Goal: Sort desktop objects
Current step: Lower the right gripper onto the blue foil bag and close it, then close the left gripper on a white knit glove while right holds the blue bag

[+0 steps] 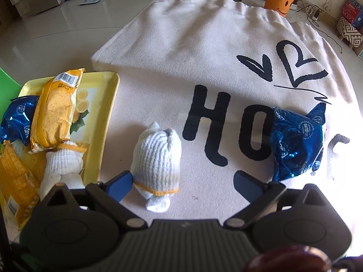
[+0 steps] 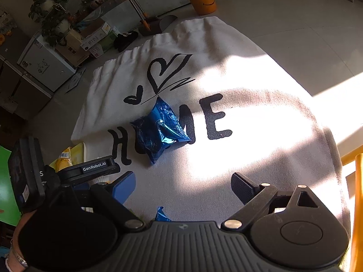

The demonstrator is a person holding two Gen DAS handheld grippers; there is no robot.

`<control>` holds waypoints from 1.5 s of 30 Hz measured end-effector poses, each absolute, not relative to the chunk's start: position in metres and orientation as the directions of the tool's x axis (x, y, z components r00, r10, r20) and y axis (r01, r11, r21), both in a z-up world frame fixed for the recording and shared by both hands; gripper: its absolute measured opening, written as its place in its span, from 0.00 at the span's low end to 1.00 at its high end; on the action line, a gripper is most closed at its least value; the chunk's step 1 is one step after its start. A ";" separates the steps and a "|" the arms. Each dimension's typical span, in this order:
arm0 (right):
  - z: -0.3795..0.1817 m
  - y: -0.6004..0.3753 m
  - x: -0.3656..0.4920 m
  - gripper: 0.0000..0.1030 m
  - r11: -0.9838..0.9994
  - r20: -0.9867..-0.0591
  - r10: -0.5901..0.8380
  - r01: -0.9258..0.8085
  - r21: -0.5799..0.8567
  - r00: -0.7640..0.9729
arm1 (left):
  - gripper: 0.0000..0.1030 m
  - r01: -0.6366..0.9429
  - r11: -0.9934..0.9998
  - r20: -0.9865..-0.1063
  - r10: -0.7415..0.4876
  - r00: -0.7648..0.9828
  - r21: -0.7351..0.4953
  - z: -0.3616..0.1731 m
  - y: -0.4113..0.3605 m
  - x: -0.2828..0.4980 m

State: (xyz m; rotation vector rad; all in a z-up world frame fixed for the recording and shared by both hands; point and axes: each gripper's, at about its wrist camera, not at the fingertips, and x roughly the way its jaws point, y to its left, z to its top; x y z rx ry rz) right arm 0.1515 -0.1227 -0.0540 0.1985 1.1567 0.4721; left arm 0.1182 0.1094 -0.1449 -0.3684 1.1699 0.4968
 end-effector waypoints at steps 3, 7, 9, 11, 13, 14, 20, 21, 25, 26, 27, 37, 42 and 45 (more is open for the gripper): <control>-0.059 -0.121 0.161 0.89 0.884 -0.833 0.461 -0.238 0.402 0.307 | 0.99 -0.534 0.845 -0.933 0.214 0.291 0.027 -0.151 0.105 0.124; -0.062 -0.113 0.173 0.89 0.890 -0.836 0.446 -0.254 0.378 0.318 | 0.99 -0.497 0.867 -0.923 0.228 0.311 0.047 -0.152 0.098 0.129; -0.064 -0.109 0.181 0.89 0.893 -0.839 0.437 -0.265 0.363 0.324 | 0.99 -0.467 0.883 -0.918 0.224 0.328 0.049 -0.151 0.094 0.130; -0.067 -0.104 0.189 0.89 0.896 -0.839 0.430 -0.270 0.352 0.332 | 0.99 -0.426 0.903 -0.912 0.220 0.347 0.055 -0.149 0.087 0.130; -0.072 -0.100 0.197 0.89 0.895 -0.838 0.431 -0.280 0.348 0.335 | 0.99 -0.411 0.910 -0.908 0.221 0.355 0.061 -0.148 0.085 0.130; -0.076 -0.097 0.201 0.89 0.892 -0.837 0.435 -0.290 0.347 0.334 | 0.99 -0.412 0.909 -0.908 0.223 0.355 0.062 -0.148 0.085 0.130; -0.096 -0.074 0.219 0.89 0.864 -0.831 0.472 -0.338 0.372 0.293 | 0.99 -0.425 0.898 -0.911 0.265 0.317 0.114 -0.161 0.092 0.135; -0.098 -0.070 0.220 0.89 0.861 -0.830 0.477 -0.345 0.374 0.289 | 0.99 -0.424 0.897 -0.909 0.273 0.314 0.123 -0.163 0.092 0.136; -0.107 -0.052 0.225 0.89 0.834 -0.819 0.507 -0.390 0.389 0.268 | 0.99 -0.418 0.894 -0.902 0.306 0.305 0.162 -0.170 0.089 0.140; -0.110 -0.048 0.226 0.89 0.828 -0.816 0.515 -0.398 0.395 0.261 | 0.99 -0.424 0.891 -0.900 0.308 0.307 0.161 -0.170 0.089 0.140; -0.112 -0.045 0.227 0.89 0.824 -0.815 0.520 -0.403 0.399 0.255 | 0.99 -0.427 0.890 -0.899 0.310 0.308 0.161 -0.170 0.089 0.140; -0.133 -0.017 0.227 0.70 0.808 -0.810 0.533 -0.432 0.400 0.247 | 0.84 -0.411 0.890 -0.874 0.351 0.336 0.200 -0.164 0.077 0.138; -0.129 -0.025 0.232 0.68 0.823 -0.815 0.527 -0.385 0.418 0.242 | 0.72 -0.409 0.893 -0.866 0.348 0.360 0.188 -0.155 0.071 0.133; -0.124 -0.032 0.230 0.68 0.868 -0.858 0.453 -0.336 0.364 0.241 | 0.72 -0.375 0.913 -0.866 0.312 0.390 0.160 -0.148 0.063 0.127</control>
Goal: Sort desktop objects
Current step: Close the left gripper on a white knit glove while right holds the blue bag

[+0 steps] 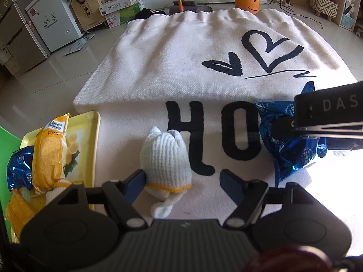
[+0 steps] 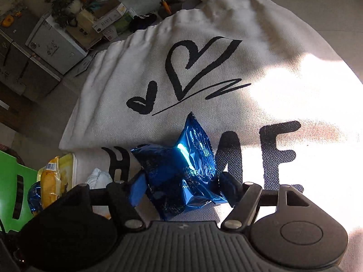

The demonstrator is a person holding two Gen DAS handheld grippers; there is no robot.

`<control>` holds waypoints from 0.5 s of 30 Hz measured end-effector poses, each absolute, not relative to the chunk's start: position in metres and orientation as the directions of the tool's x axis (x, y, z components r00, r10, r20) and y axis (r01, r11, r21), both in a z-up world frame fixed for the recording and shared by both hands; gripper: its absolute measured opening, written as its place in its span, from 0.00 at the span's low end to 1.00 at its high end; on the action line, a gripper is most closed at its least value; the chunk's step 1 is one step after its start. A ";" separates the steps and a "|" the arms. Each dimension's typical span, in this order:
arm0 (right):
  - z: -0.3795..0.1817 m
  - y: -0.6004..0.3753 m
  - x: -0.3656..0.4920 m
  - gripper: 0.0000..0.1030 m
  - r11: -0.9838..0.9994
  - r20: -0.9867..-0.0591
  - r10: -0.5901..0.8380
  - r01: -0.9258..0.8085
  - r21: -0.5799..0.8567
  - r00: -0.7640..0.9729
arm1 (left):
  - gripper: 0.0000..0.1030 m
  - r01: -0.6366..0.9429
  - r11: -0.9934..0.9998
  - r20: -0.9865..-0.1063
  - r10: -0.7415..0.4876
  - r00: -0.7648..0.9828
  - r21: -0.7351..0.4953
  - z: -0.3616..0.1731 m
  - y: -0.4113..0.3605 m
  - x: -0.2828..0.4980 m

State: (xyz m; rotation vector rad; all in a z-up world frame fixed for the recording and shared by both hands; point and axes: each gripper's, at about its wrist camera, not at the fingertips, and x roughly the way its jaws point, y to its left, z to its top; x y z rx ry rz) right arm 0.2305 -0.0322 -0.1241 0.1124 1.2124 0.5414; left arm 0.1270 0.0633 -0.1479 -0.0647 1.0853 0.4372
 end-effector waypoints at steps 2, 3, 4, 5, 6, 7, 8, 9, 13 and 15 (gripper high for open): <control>-0.121 -0.046 0.227 0.68 0.893 -0.875 0.418 -0.287 0.347 0.243 | 0.72 -0.345 0.928 -0.868 0.283 0.409 0.140 -0.146 0.052 0.121; -0.121 -0.053 0.225 0.68 0.898 -0.877 0.416 -0.263 0.354 0.240 | 0.72 -0.329 0.935 -0.870 0.270 0.412 0.134 -0.145 0.048 0.119; -0.120 -0.063 0.223 0.68 0.903 -0.878 0.416 -0.225 0.367 0.235 | 0.72 -0.308 0.943 -0.875 0.252 0.414 0.126 -0.144 0.042 0.116; -0.120 -0.071 0.221 0.68 0.906 -0.880 0.415 -0.192 0.377 0.232 | 0.72 -0.291 0.950 -0.880 0.229 0.416 0.110 -0.144 0.037 0.113; -0.120 -0.078 0.219 0.68 0.908 -0.880 0.414 -0.170 0.383 0.231 | 0.72 -0.277 0.957 -0.886 0.203 0.416 0.089 -0.144 0.034 0.111; -0.119 -0.087 0.215 0.68 0.912 -0.882 0.410 -0.136 0.388 0.232 | 0.71 -0.257 0.966 -0.899 0.148 0.411 0.041 -0.146 0.031 0.107; -0.117 -0.095 0.210 0.68 0.915 -0.884 0.404 -0.114 0.388 0.236 | 0.71 -0.249 0.969 -0.907 0.116 0.404 0.013 -0.147 0.029 0.104; -0.115 -0.100 0.206 0.68 0.916 -0.884 0.401 -0.104 0.387 0.241 | 0.71 -0.245 0.970 -0.913 0.091 0.397 -0.009 -0.147 0.026 0.099; -0.105 -0.114 0.187 0.69 0.912 -0.876 0.410 -0.087 0.402 0.254 | 0.84 -0.241 0.970 -0.907 0.134 0.399 0.038 -0.141 0.020 0.082; -0.104 -0.117 0.181 0.70 0.906 -0.871 0.422 -0.074 0.418 0.250 | 0.96 -0.269 0.962 -0.902 0.151 0.406 0.040 -0.136 0.026 0.076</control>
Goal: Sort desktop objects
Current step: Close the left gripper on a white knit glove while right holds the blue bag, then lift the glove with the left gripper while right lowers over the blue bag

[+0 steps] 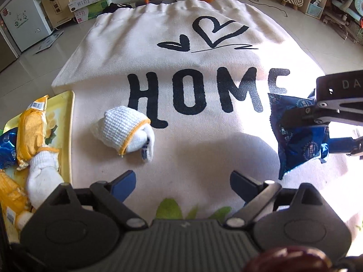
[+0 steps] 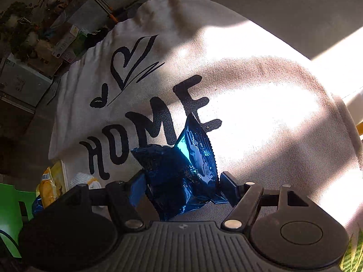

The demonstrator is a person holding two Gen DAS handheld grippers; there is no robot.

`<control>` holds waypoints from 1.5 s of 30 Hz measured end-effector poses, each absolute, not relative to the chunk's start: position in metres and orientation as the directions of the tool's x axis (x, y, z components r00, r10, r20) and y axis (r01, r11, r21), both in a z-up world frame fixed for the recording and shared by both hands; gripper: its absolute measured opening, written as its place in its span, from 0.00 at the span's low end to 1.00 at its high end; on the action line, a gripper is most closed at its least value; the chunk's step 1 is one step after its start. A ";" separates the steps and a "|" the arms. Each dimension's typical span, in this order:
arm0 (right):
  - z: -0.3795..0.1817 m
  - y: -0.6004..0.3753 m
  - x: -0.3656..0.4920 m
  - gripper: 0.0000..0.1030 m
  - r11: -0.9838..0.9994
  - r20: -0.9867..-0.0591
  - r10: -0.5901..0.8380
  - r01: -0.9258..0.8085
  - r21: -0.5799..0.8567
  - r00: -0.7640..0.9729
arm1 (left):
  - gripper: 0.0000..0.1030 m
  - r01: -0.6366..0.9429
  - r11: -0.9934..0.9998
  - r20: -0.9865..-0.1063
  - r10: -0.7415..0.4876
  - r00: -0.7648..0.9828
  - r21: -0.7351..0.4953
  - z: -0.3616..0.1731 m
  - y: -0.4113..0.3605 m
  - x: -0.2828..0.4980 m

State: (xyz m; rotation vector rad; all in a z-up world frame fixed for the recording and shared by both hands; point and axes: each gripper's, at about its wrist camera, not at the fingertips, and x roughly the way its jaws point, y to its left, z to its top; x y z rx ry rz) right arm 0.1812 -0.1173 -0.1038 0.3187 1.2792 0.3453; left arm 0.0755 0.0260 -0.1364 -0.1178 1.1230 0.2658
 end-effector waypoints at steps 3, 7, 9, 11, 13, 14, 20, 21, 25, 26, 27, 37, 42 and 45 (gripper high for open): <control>-0.106 -0.113 0.180 0.71 0.909 -0.878 0.416 -0.088 0.407 0.238 | 0.97 -0.343 0.939 -0.909 0.124 0.397 -0.022 -0.131 0.046 0.071; -0.110 -0.106 0.182 0.71 0.902 -0.873 0.430 -0.085 0.423 0.231 | 0.99 -0.486 0.871 -0.912 0.134 0.387 -0.077 -0.131 0.074 0.074; -0.111 -0.102 0.182 0.71 0.897 -0.870 0.441 -0.099 0.430 0.222 | 0.99 -0.535 0.838 -0.912 0.130 0.389 -0.108 -0.133 0.085 0.078; -0.112 -0.098 0.181 0.71 0.893 -0.867 0.450 -0.114 0.435 0.213 | 0.99 -0.586 0.799 -0.913 0.131 0.386 -0.134 -0.136 0.097 0.082; -0.113 -0.096 0.181 0.71 0.888 -0.864 0.460 -0.113 0.446 0.204 | 0.99 -0.631 0.761 -0.916 0.129 0.380 -0.155 -0.141 0.109 0.087; -0.113 -0.095 0.181 0.71 0.885 -0.862 0.465 -0.115 0.451 0.201 | 0.99 -0.654 0.738 -0.918 0.127 0.375 -0.164 -0.143 0.115 0.088; -0.110 -0.088 0.179 0.71 0.858 -0.841 0.513 -0.130 0.496 0.174 | 0.99 -0.759 0.613 -0.926 0.114 0.361 -0.220 -0.152 0.136 0.100; -0.109 -0.088 0.179 0.71 0.855 -0.838 0.518 -0.127 0.503 0.172 | 0.99 -0.767 0.601 -0.927 0.108 0.359 -0.227 -0.154 0.137 0.102; -0.106 -0.092 0.181 0.71 0.841 -0.823 0.541 -0.110 0.529 0.175 | 0.99 -0.808 0.540 -0.927 0.126 0.353 -0.234 -0.157 0.141 0.113; -0.105 -0.093 0.181 0.71 0.840 -0.821 0.543 -0.104 0.533 0.176 | 0.99 -0.818 0.525 -0.927 0.132 0.350 -0.234 -0.157 0.142 0.115; -0.104 -0.095 0.182 0.71 0.838 -0.819 0.546 -0.098 0.537 0.177 | 0.99 -0.828 0.511 -0.930 0.137 0.342 -0.230 -0.159 0.142 0.117; -0.097 -0.106 0.187 0.71 0.810 -0.790 0.584 -0.068 0.583 0.186 | 0.72 -0.875 0.479 -0.940 0.260 0.221 -0.073 -0.170 0.124 0.131; -0.092 -0.114 0.190 0.71 0.807 -0.783 0.582 -0.038 0.589 0.218 | 0.50 -0.851 0.508 -0.940 0.204 0.272 -0.136 -0.162 0.115 0.127; -0.090 -0.118 0.191 0.71 0.803 -0.779 0.585 -0.030 0.595 0.224 | 0.49 -0.815 0.570 -0.939 0.215 0.267 -0.101 -0.162 0.098 0.119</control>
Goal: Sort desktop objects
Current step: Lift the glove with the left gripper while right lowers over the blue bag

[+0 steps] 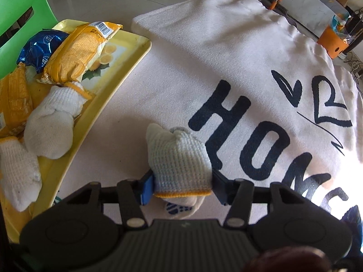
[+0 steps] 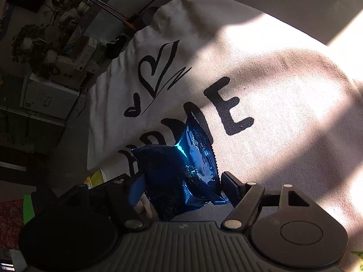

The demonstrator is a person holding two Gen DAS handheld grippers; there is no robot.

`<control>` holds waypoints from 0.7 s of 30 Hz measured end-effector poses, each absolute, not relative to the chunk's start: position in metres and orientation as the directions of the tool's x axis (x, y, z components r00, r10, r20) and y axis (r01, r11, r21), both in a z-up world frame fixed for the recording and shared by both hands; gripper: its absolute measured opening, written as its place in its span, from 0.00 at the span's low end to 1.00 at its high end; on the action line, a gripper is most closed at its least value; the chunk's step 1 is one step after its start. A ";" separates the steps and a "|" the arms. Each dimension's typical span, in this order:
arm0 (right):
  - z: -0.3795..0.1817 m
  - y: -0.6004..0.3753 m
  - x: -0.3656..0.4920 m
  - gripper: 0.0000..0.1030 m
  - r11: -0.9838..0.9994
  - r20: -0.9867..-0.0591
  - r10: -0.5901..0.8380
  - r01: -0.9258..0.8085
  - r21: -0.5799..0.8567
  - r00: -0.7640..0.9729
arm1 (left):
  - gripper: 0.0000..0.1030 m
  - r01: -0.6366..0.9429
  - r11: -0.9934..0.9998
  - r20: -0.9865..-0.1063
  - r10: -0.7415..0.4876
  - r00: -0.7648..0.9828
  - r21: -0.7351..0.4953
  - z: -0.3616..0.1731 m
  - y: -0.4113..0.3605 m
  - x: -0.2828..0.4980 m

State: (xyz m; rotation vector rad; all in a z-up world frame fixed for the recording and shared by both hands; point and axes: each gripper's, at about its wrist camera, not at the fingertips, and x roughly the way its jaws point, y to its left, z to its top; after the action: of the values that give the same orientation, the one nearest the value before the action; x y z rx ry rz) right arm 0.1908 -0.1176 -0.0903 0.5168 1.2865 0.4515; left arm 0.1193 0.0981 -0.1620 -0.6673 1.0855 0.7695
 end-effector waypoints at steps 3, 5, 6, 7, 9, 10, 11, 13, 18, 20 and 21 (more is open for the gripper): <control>-0.088 -0.121 0.191 0.71 0.805 -0.778 0.584 -0.038 0.592 0.232 | 0.49 -0.777 0.626 -0.943 0.211 0.256 -0.071 -0.162 0.083 0.107; -0.089 -0.123 0.190 0.71 0.807 -0.782 0.580 -0.035 0.589 0.229 | 0.49 -0.758 0.650 -0.948 0.203 0.246 -0.057 -0.161 0.075 0.097; -0.090 -0.124 0.190 0.71 0.808 -0.784 0.579 -0.033 0.588 0.225 | 0.49 -0.749 0.661 -0.950 0.197 0.241 -0.053 -0.161 0.072 0.092; -0.092 -0.122 0.189 0.71 0.811 -0.788 0.576 -0.032 0.584 0.215 | 0.49 -0.742 0.669 -0.952 0.190 0.239 -0.053 -0.160 0.069 0.085; -0.096 -0.120 0.187 0.71 0.817 -0.797 0.571 -0.043 0.575 0.199 | 0.49 -0.723 0.688 -0.955 0.176 0.239 -0.054 -0.159 0.064 0.073; -0.098 -0.118 0.185 0.71 0.822 -0.803 0.566 -0.053 0.567 0.189 | 0.49 -0.713 0.699 -0.957 0.169 0.236 -0.053 -0.159 0.063 0.070; -0.099 -0.117 0.184 0.71 0.825 -0.807 0.562 -0.061 0.561 0.183 | 0.49 -0.707 0.705 -0.959 0.161 0.235 -0.055 -0.159 0.060 0.065; -0.102 -0.115 0.181 0.71 0.832 -0.815 0.553 -0.077 0.549 0.171 | 0.50 -0.697 0.714 -0.961 0.144 0.236 -0.064 -0.159 0.058 0.060; -0.109 -0.116 0.181 0.76 0.852 -0.839 0.523 -0.063 0.520 0.150 | 0.85 -0.671 0.740 -0.967 0.131 0.221 -0.053 -0.164 0.057 0.059; -0.111 -0.116 0.181 0.83 0.854 -0.843 0.519 -0.054 0.517 0.143 | 0.90 -0.671 0.740 -0.967 0.134 0.216 -0.047 -0.167 0.057 0.059; -0.112 -0.115 0.181 0.84 0.857 -0.845 0.516 -0.057 0.513 0.142 | 0.93 -0.666 0.745 -0.965 0.138 0.222 -0.047 -0.168 0.056 0.059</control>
State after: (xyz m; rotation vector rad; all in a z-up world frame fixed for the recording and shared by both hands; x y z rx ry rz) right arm 0.1815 -0.1154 -0.1117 0.4030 1.3752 0.4297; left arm 0.0591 0.0564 -0.1676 -0.5135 1.2311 0.5897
